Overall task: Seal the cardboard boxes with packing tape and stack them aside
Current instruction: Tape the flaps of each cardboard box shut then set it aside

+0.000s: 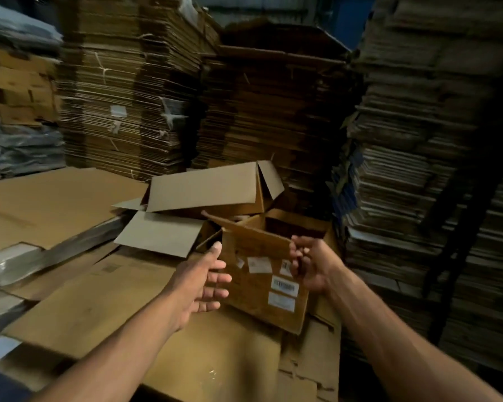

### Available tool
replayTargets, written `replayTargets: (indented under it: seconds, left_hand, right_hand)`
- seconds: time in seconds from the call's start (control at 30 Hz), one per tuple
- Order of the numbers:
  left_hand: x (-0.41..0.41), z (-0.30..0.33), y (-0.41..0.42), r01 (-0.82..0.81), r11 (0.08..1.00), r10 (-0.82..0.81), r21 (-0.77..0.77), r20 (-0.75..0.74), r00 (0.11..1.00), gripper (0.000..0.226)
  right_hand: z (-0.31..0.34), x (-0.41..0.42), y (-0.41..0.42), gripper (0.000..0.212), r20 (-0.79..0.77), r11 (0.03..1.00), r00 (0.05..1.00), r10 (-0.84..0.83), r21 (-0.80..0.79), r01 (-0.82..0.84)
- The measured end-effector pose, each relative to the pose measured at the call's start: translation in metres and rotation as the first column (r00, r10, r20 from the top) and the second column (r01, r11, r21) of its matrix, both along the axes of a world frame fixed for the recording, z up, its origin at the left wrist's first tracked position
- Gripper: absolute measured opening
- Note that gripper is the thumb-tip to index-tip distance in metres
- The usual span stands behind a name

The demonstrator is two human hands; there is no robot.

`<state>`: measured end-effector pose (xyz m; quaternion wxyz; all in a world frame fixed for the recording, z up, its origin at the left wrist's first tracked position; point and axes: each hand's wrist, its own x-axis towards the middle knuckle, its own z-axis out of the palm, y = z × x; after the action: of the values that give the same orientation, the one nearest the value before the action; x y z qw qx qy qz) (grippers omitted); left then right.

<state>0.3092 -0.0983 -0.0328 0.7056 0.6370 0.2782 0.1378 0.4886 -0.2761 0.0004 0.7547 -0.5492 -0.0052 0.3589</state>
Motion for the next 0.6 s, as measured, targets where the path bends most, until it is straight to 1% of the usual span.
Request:
replayTargets:
  seconds: [0.1,0.17,0.23,0.3,0.37,0.47,0.6]
  left_hand:
    - [-0.029,0.014,0.02,0.023,0.997,-0.023,-0.072,-0.001,1.0,0.077]
    - [-0.054,0.02,0.031,0.024,0.993,-0.023,-0.117,0.009,1.0,0.078]
    - [-0.082,0.025,0.036,-0.042,0.988,0.043,-0.146,0.004,0.999,0.072]
    - [-0.111,0.03,0.042,-0.119,0.983,0.121,-0.143,0.007,0.993,0.054]
    - [-0.141,0.034,0.052,-0.161,0.975,0.165,-0.151,0.008,0.986,0.043]
    - [-0.187,0.052,0.076,-0.167,0.964,0.177,-0.205,0.03,0.984,0.04]
    - [-0.246,0.087,0.103,-0.173,0.955,0.194,-0.243,0.063,0.979,0.039]
  right_hand:
    - [0.001,-0.086,0.009,0.024,0.002,0.999,0.999,0.038,-0.001,-0.038]
    - [-0.001,-0.146,0.02,0.021,-0.001,0.998,0.998,0.061,-0.026,-0.061]
    - [0.002,-0.207,0.033,0.019,-0.032,0.996,0.998,0.056,-0.071,-0.058]
    - [0.011,-0.262,0.048,0.021,-0.065,0.991,0.997,0.047,-0.123,-0.055]
    - [0.023,-0.305,0.065,0.018,-0.097,0.985,0.995,0.035,-0.164,-0.051]
    - [0.044,-0.356,0.091,0.016,-0.124,0.974,0.992,0.01,-0.221,-0.038]
    - [0.082,-0.413,0.116,0.017,-0.1,0.967,0.995,0.026,-0.25,-0.051]
